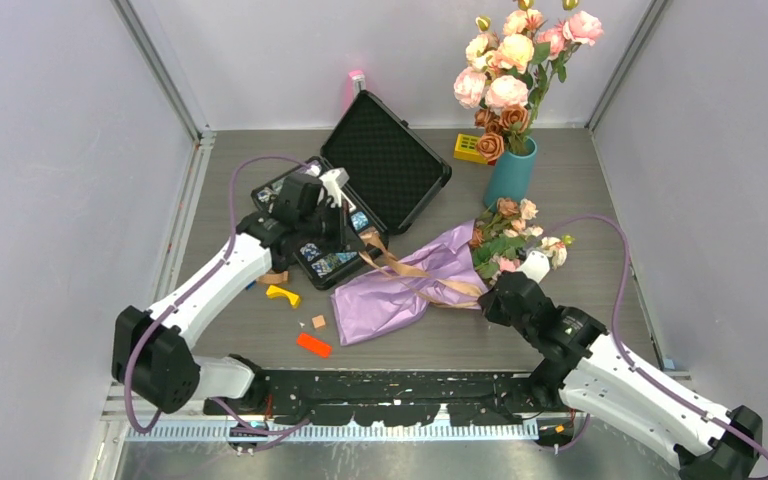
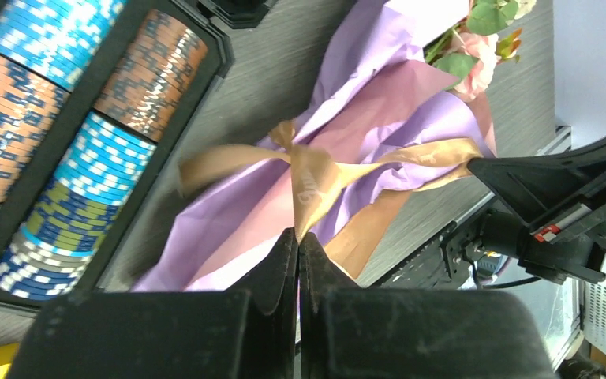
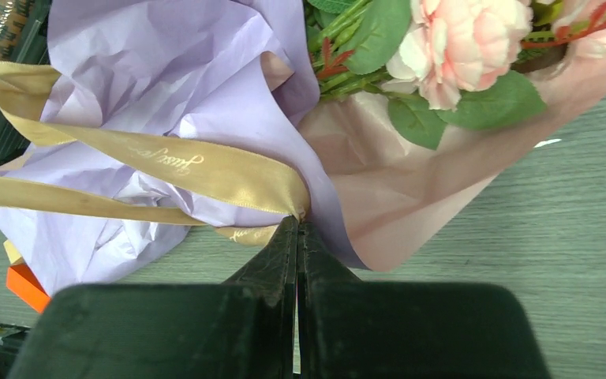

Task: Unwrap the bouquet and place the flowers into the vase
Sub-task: Untie the ribbon from the wrapping paper, then unfold the wrapping paper at the center of the board.

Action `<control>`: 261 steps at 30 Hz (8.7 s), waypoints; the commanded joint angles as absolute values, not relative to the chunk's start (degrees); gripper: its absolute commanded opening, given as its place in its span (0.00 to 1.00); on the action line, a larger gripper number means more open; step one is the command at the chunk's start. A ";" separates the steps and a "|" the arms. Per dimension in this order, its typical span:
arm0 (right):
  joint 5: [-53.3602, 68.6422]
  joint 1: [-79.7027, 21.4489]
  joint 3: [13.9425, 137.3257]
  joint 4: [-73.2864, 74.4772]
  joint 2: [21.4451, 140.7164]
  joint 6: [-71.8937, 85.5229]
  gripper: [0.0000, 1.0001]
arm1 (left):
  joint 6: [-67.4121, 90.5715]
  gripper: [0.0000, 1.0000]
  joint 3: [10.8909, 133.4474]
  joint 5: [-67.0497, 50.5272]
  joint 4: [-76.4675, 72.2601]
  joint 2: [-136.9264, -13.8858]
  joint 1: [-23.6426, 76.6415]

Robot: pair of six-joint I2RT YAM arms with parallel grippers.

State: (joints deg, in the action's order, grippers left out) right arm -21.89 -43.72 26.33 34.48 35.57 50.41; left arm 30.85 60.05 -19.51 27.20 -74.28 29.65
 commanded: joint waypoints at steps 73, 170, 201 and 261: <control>10.94 -43.85 67.64 33.63 75.25 18.79 0.00 | 13.27 0.00 63.65 -10.65 36.34 -72.78 27.21; -18.90 -43.85 43.69 39.34 41.78 38.08 0.84 | 27.09 0.95 52.88 -17.15 41.92 -59.20 34.10; -7.52 -28.83 29.25 35.00 42.66 46.65 0.74 | 39.31 0.69 29.67 -11.83 8.15 -59.45 34.10; -10.42 -22.65 39.41 33.63 39.54 36.63 0.77 | 25.81 0.00 33.85 -27.37 -9.84 -67.64 34.35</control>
